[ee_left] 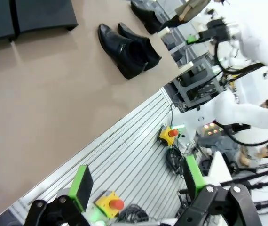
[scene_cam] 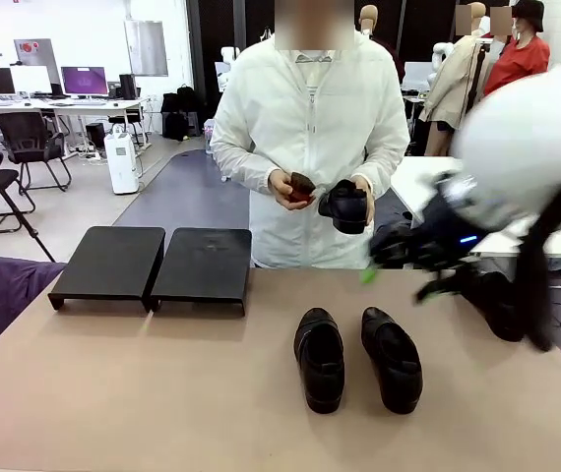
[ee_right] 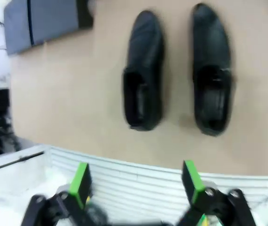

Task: Organize the shoes by placing them on the stand.
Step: Pick up one Shoe and place it in the middle of the table.

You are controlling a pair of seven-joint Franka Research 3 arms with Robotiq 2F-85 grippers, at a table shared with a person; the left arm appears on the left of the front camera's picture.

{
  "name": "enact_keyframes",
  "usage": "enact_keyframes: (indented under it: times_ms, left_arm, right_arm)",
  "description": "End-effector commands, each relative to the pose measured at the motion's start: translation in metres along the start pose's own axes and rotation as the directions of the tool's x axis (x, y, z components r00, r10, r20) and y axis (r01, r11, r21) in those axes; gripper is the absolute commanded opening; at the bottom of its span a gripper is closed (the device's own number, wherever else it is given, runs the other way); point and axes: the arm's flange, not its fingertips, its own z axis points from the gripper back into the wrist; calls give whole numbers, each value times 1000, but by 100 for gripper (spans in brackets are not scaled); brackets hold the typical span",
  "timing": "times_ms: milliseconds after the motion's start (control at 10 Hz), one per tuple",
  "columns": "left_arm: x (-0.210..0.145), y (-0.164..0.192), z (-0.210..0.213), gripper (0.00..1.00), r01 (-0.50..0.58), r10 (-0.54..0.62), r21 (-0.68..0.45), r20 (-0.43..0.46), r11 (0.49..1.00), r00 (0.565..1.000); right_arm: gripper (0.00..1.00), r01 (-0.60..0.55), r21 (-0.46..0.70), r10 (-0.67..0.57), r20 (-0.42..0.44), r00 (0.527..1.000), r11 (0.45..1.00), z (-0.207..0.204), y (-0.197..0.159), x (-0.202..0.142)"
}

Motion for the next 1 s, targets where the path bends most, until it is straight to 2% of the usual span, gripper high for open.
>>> enact_keyframes:
  times_ms: [0,100,300,600,700,900]
  left_arm:
    - [2,-1,1,100,20,-19,-16,10,1000,1000]
    - [2,-1,1,100,20,-19,-16,10,1000,1000]
    - [2,-1,1,100,20,-19,-16,10,1000,1000]
    - [2,-1,1,100,20,-19,-16,10,1000,1000]
    - [2,-1,1,100,20,-19,-16,10,1000,1000]
    - [2,-1,1,100,20,-19,-16,10,1000,1000]
  right_arm:
    - [100,12,-49,-10,34,999,999,-24,15,35]
    - [100,77,-20,-76,47,996,997,2,-9,45]
    - [100,231,29,-233,172,957,973,83,-79,50]
    - [100,365,-7,-357,189,915,931,184,-203,32]
    - [100,393,16,-389,184,903,920,200,-232,24]
    - [100,431,43,-431,197,881,901,210,-258,12]
